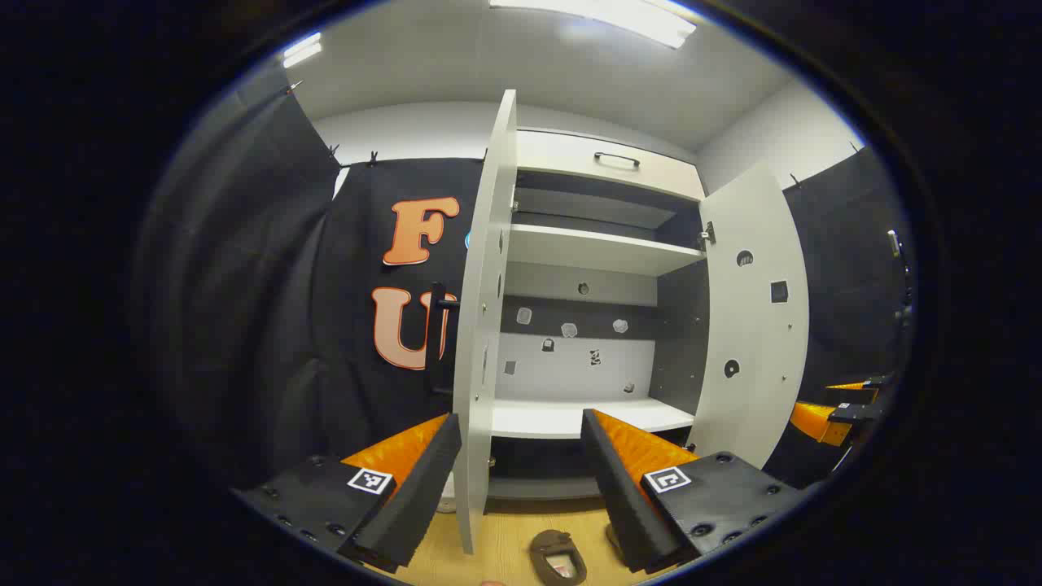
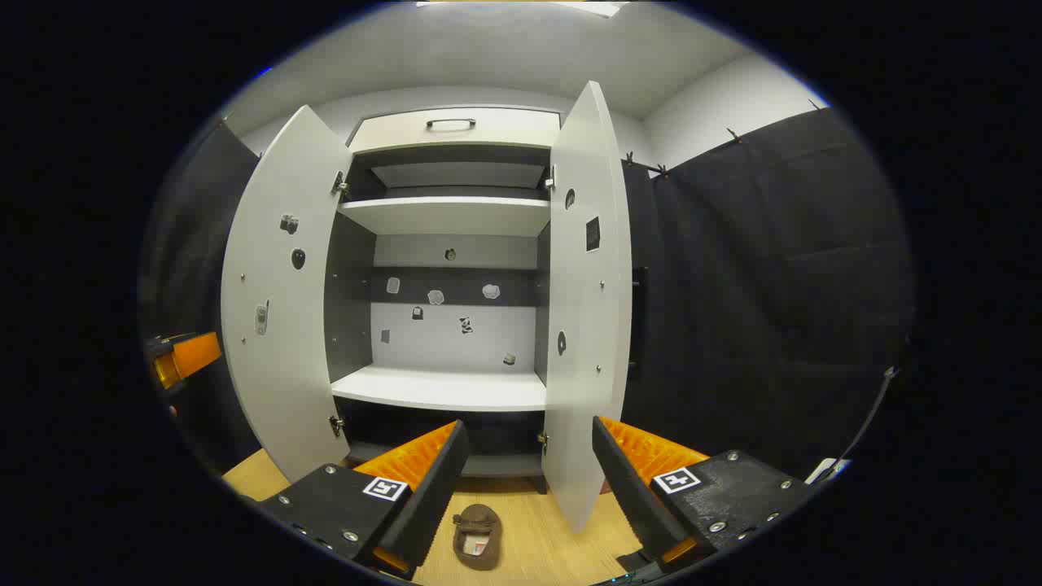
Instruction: Grab one shoe with the right hand and put it into the shoe cabinet, grab the other shoe with the left hand and put it into the shoe cabinet; then close the right door with the right hand and the left door with the left hand.
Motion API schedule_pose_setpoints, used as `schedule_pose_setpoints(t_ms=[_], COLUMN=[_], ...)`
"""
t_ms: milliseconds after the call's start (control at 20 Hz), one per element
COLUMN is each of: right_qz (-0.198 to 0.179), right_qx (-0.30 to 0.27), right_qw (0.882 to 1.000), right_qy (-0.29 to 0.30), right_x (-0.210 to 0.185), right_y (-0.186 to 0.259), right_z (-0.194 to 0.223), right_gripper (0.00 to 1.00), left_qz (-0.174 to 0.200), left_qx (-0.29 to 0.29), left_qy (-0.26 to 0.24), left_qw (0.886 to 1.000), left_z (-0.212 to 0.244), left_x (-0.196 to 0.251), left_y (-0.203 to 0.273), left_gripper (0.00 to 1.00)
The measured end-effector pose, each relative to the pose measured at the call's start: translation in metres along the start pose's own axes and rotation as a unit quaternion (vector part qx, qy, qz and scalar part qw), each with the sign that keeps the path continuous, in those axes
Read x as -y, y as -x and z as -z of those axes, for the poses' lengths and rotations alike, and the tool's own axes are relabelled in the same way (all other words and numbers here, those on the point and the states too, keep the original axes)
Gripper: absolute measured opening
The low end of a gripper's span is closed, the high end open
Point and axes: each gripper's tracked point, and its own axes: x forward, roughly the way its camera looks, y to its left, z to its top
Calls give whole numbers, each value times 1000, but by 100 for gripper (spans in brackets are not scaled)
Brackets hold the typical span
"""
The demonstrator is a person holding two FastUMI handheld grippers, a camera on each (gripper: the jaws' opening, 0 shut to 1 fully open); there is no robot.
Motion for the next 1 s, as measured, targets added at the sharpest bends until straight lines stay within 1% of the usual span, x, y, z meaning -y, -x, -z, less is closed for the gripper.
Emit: schedule_pose_setpoints(t_ms=[50,150,300,450,650,850,950,1000], right_qz=[3,3,-1,-7,-21,-37,-45,-47], right_qx=[1,3,2,6,1,-7,-12,-15], right_qw=[1000,1000,1000,1000,1000,999,999,999], right_qy=[6,9,9,10,8,8,9,9], right_x=[0,-3,-9,-16,-29,-41,-44,-45], right_y=[1,3,3,1,-6,-13,-18,-21], right_z=[-1,-2,-3,-5,2,14,19,22], right_gripper=[94,94,94,94,94,95,95,95], left_qz=[-1,2,9,11,-4,-20,-26,-29], left_qx=[-2,-5,-6,-6,-3,-2,1,1], left_qy=[6,17,6,8,11,-5,-10,-11], left_qw=[1000,1000,1000,1000,1000,1000,1000,1000], left_z=[1,5,8,8,10,8,5,6], left_x=[0,1,3,0,-12,-21,-25,-27], left_y=[-3,-7,-9,-11,-14,-12,-11,-12], left_gripper=[96,96,96,96,96,96,94,96])
